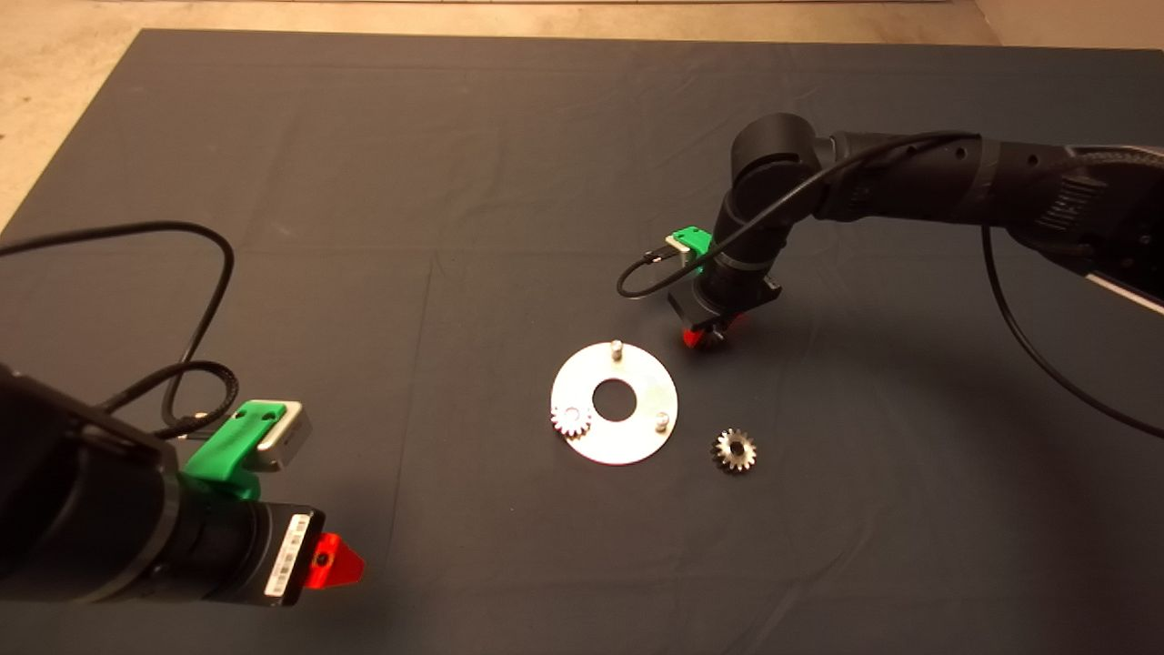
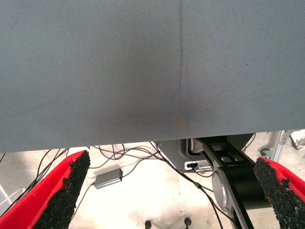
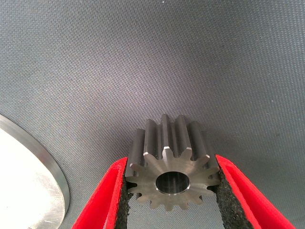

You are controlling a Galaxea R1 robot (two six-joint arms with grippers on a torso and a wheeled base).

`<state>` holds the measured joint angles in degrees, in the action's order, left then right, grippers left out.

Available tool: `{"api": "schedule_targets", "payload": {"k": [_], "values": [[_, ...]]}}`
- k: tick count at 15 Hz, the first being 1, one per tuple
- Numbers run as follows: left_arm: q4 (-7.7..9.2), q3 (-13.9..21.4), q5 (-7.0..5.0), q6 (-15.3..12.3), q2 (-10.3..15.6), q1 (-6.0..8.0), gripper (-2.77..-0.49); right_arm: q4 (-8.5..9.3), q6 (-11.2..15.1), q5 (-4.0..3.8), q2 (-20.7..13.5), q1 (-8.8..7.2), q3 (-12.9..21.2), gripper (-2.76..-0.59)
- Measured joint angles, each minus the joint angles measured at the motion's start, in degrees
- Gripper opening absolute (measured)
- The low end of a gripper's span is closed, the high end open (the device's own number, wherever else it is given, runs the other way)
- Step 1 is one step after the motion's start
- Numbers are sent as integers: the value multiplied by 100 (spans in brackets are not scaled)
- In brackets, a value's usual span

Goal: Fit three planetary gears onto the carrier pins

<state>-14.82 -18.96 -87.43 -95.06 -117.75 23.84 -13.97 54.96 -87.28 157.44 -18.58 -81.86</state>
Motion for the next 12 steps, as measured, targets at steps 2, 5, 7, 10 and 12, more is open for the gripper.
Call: {"api": "schedule_targets", "payload": {"k": [2,5,7,10,12], "values": [[0,0,2,0,0,0,-77,0,0,0,0,0,2,-227],[9,0,0,-8,-2,0,-77,-2,2,0,0,0,5,-229],[11,18,0,-33,-3,0,-77,-2,0,-1,0,0,5,-229],[24,103,2,-74,-5,0,-77,-2,0,-1,0,-2,5,-230],[24,116,0,-113,-11,0,-77,-2,0,-2,2,-2,5,-230]]}}
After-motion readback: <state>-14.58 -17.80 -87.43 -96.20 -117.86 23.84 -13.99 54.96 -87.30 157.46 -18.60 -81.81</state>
